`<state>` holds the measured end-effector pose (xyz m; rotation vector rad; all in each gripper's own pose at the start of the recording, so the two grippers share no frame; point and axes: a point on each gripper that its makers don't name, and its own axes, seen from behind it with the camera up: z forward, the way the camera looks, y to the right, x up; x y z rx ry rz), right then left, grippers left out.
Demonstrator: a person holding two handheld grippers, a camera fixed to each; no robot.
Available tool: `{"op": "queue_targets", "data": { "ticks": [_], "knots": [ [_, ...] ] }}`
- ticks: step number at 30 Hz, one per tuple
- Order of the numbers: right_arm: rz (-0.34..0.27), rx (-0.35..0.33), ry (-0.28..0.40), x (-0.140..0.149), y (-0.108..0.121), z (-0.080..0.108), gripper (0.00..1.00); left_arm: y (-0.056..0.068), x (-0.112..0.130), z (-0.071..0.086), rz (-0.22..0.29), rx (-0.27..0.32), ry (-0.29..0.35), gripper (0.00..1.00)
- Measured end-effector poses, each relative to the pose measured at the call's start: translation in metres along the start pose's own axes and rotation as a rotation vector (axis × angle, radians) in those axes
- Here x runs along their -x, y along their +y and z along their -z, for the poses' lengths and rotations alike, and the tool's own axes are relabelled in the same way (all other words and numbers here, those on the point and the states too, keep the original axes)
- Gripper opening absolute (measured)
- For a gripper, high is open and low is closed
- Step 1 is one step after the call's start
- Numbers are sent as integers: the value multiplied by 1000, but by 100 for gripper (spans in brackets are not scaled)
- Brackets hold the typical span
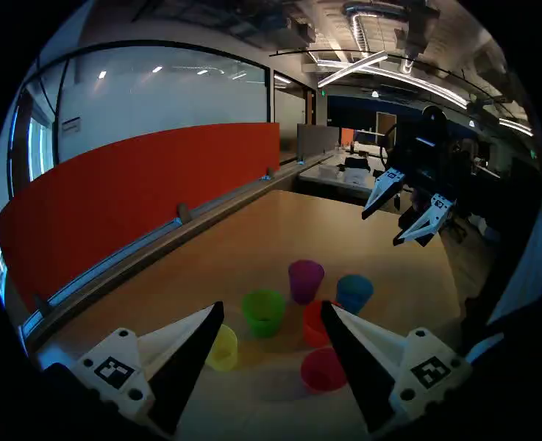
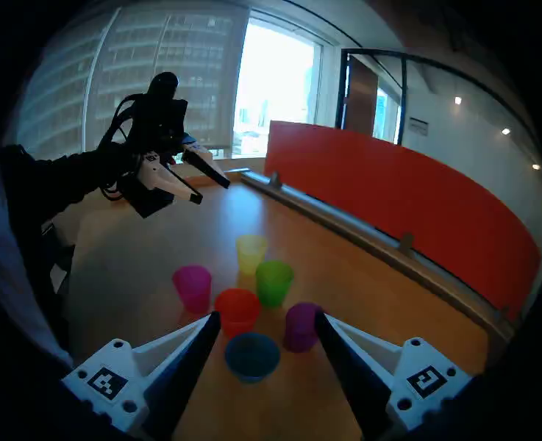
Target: Pour water
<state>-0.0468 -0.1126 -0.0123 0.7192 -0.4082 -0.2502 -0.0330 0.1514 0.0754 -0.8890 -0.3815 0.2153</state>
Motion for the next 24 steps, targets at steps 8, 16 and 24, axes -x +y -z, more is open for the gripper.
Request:
{"op": "queue_targets", "data": {
  "ticks": [8,16,24],
  "knots": [
    [-5,-10,-27,21,-5,-13,99,3,17,-21,-15,32,-51,98],
    [0,-14,-52,40,-5,-24,99,6,34,-40,-43,62,-107,98],
    [6,-29,-83,60,-8,-34,99,5,50,-61,-50,88,-154,98]
  ]
}}
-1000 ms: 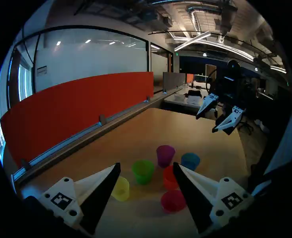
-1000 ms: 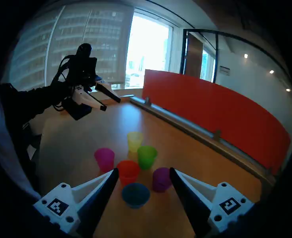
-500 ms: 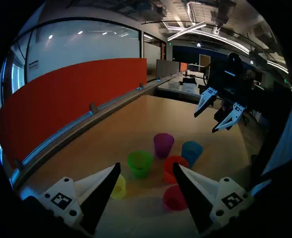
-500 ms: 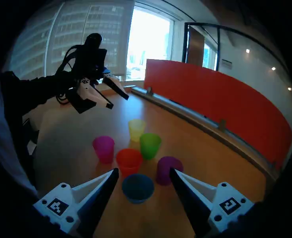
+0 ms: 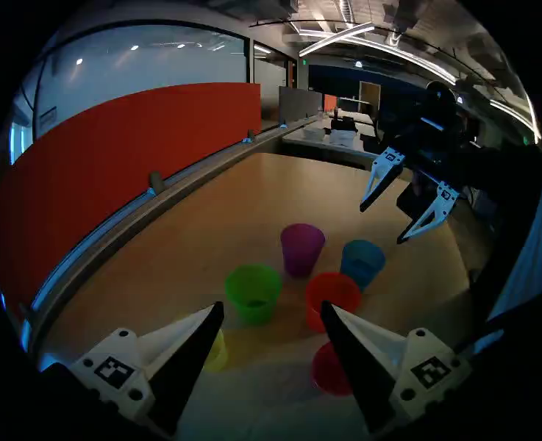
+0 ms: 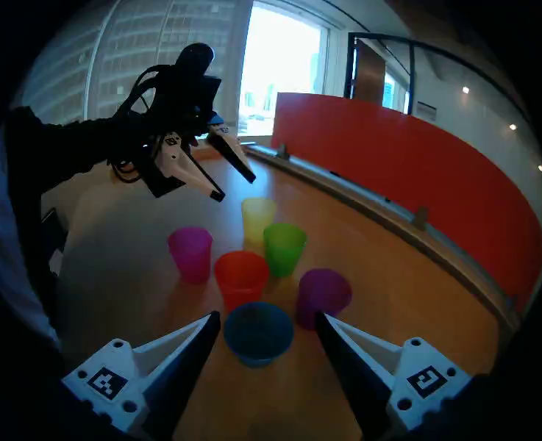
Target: Pour water
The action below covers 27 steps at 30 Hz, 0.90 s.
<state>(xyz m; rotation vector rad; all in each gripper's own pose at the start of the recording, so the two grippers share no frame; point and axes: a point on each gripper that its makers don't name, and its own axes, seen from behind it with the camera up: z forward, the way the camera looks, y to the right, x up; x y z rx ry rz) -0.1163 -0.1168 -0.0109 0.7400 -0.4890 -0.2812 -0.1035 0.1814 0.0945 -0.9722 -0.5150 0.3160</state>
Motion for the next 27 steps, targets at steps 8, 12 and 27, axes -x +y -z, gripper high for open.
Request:
{"op": "queue_targets", "data": {
  "ticks": [8,12,27],
  "knots": [
    [-30,-17,-9,12,-1,-8,99,-2,12,-21,-16,20,-53,98],
    [-36,-24,-16,18,-1,-10,99,-4,15,-30,-21,24,-73,98],
    [-33,-31,-36,36,-3,-16,99,-16,25,-62,-23,23,-148,98]
  ]
}}
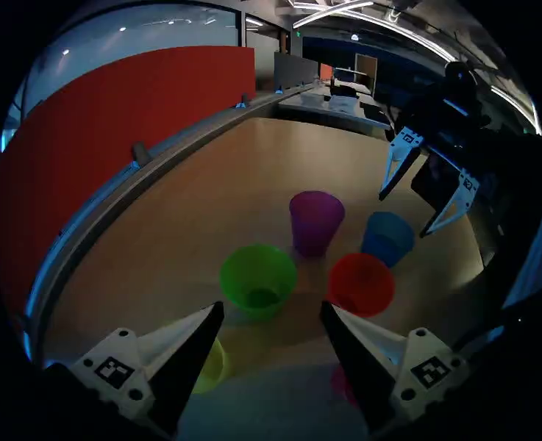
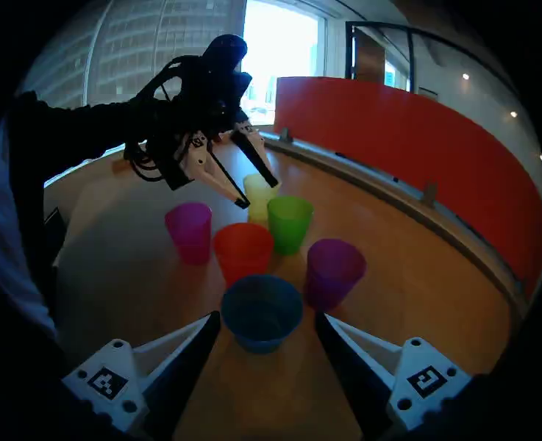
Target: Pour water
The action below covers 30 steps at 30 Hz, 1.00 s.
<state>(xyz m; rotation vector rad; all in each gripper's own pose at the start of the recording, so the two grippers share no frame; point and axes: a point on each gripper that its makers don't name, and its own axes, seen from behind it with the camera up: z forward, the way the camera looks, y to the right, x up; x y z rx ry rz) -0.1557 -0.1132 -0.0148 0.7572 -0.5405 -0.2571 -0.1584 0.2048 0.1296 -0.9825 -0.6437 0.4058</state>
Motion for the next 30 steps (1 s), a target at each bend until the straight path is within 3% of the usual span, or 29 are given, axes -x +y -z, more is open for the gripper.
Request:
{"op": "queue_targets", "data": {
  "ticks": [30],
  "knots": [
    [1,-16,-2,8,0,-10,100,-11,-6,-41,-1,-27,-60,98]
  ]
}}
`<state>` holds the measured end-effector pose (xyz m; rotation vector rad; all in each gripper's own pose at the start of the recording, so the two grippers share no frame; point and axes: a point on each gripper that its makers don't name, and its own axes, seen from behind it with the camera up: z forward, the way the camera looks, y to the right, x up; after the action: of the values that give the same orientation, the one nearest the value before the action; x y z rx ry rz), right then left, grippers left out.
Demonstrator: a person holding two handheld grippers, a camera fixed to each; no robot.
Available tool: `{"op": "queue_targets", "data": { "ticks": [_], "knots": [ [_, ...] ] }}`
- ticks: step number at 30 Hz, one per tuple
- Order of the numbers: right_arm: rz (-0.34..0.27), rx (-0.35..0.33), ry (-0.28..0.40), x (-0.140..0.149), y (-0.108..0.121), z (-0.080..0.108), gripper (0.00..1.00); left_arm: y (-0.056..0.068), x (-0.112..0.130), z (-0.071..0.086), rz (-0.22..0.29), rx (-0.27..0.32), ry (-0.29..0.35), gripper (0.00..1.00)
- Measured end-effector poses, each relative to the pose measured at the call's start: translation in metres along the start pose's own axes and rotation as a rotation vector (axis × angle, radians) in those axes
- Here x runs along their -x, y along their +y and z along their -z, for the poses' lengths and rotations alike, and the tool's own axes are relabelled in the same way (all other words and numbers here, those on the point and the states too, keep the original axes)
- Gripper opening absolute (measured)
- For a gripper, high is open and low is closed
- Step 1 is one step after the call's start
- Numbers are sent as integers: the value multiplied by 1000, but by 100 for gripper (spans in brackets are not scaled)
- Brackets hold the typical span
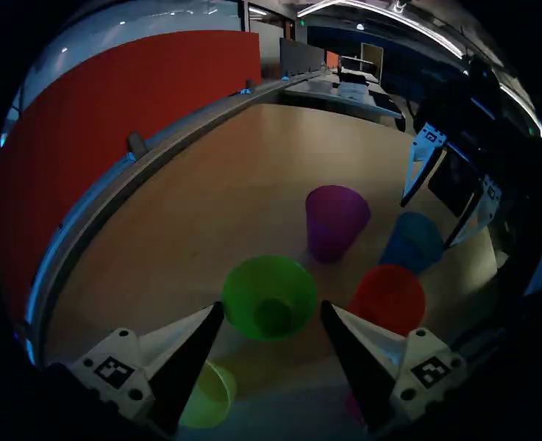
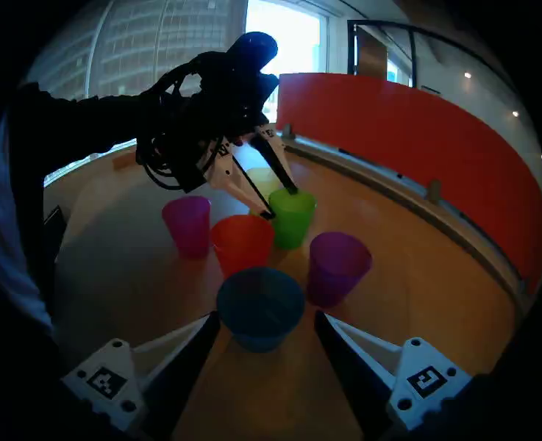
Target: Pour water
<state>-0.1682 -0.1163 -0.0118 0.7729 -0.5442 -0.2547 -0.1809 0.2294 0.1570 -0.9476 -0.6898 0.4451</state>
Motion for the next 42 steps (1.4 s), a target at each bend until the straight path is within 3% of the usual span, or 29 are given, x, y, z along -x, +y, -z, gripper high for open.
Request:
{"op": "queue_targets", "data": {
  "ticks": [18,21,24,42],
  "knots": [
    [-2,-7,0,2,0,-3,100,0,6,-18,-16,-9,-28,98],
    [0,-6,-2,3,0,-3,100,1,6,-20,-6,-6,-25,90],
    [1,-4,-5,4,0,-4,100,0,5,-20,3,-4,-16,86],
    [15,-6,-15,5,-2,-16,100,-7,1,-11,21,-14,7,85]
  ]
}}
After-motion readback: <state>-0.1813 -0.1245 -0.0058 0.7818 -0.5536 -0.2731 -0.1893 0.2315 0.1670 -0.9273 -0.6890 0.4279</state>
